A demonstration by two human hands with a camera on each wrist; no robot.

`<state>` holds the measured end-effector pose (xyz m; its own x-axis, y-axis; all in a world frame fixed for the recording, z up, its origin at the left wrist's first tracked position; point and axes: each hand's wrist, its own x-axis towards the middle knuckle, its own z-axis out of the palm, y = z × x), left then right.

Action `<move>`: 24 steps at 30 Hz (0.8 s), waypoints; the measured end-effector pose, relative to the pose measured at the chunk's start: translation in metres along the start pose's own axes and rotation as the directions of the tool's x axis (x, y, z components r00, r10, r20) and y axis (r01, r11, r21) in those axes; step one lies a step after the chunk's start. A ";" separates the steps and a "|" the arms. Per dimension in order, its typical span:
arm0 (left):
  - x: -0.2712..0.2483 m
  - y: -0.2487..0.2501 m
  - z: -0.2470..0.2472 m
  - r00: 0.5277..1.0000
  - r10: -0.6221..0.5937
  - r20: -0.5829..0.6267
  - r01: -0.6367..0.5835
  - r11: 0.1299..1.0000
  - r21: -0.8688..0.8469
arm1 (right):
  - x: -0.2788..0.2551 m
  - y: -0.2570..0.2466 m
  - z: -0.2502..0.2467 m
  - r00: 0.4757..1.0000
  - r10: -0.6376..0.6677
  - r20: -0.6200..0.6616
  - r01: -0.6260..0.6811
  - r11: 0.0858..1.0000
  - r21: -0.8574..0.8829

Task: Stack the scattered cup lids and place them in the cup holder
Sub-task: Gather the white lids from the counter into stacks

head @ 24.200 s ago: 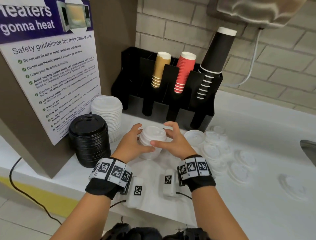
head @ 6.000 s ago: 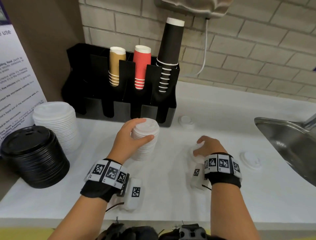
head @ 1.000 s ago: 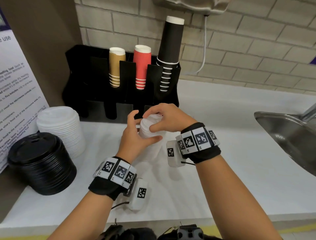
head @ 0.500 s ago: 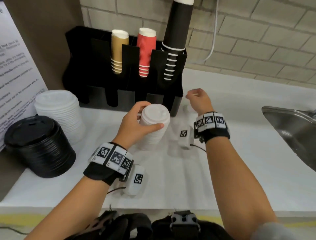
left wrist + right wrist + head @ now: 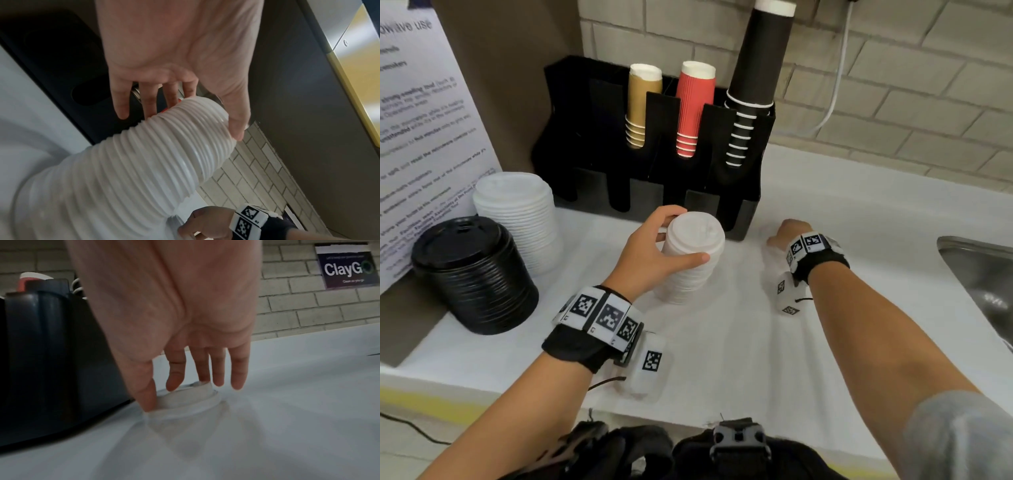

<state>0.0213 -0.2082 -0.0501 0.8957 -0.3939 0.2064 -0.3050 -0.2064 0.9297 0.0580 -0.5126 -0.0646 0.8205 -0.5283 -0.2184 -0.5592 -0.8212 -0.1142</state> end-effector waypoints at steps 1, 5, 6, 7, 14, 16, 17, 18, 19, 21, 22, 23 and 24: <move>0.000 0.000 0.000 1.000 -0.001 -0.005 0.001 1.000 -0.001 | -0.001 0.000 -0.001 1.000 -0.005 -0.006 0.005 1.000 0.019; -0.002 0.002 0.001 0.999 0.003 -0.034 -0.003 1.000 -0.001 | -0.019 0.003 -0.012 0.996 0.083 -0.033 -0.075 0.975 0.210; -0.003 0.003 0.002 0.999 0.007 -0.043 -0.007 1.000 0.001 | -0.027 0.003 -0.018 0.995 0.088 -0.045 -0.071 0.950 0.303; -0.003 0.004 0.002 0.999 0.012 -0.052 -0.011 1.000 0.003 | -0.037 0.003 -0.025 0.995 0.075 -0.058 -0.045 0.913 0.406; -0.002 0.002 0.003 0.997 0.012 -0.072 -0.011 1.000 0.012 | -0.123 -0.035 -0.044 0.916 -0.334 -0.220 0.366 0.479 0.798; -0.001 0.002 0.004 0.996 0.019 -0.086 -0.018 1.000 0.010 | -0.137 -0.048 -0.039 0.860 -0.438 -0.262 0.456 0.427 0.781; -0.001 0.002 0.004 0.996 0.024 -0.089 -0.023 1.000 0.015 | -0.140 -0.053 -0.036 0.837 -0.473 -0.276 0.486 0.409 0.773; 0.000 0.003 0.005 0.996 0.026 -0.090 -0.024 0.999 0.027 | -0.142 -0.058 -0.033 0.823 -0.492 -0.283 0.503 0.402 0.765; 0.000 0.005 0.006 0.995 0.023 -0.093 -0.020 0.999 0.041 | -0.144 -0.061 -0.030 0.813 -0.503 -0.292 0.519 0.401 0.755; 0.001 0.008 0.007 0.994 0.016 -0.105 -0.009 0.998 0.063 | -0.146 -0.066 -0.026 0.796 -0.517 -0.314 0.552 0.407 0.728; 0.002 0.009 0.008 0.994 0.012 -0.111 -0.004 0.998 0.068 | -0.147 -0.068 -0.025 0.789 -0.524 -0.320 0.565 0.418 0.711; 0.002 0.010 0.009 0.993 0.003 -0.117 0.005 0.998 0.069 | -0.148 -0.070 -0.024 0.784 -0.531 -0.322 0.577 0.433 0.692; 0.003 0.011 0.009 0.992 -0.013 -0.122 0.021 0.998 0.066 | -0.148 -0.072 -0.023 0.780 -0.538 -0.321 0.587 0.448 0.675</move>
<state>0.0174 -0.2198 -0.0424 0.9324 -0.2789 0.2300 -0.3066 -0.2733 0.9118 -0.0209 -0.3804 -0.0015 0.9786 -0.0394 0.2018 0.1504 -0.5321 -0.8332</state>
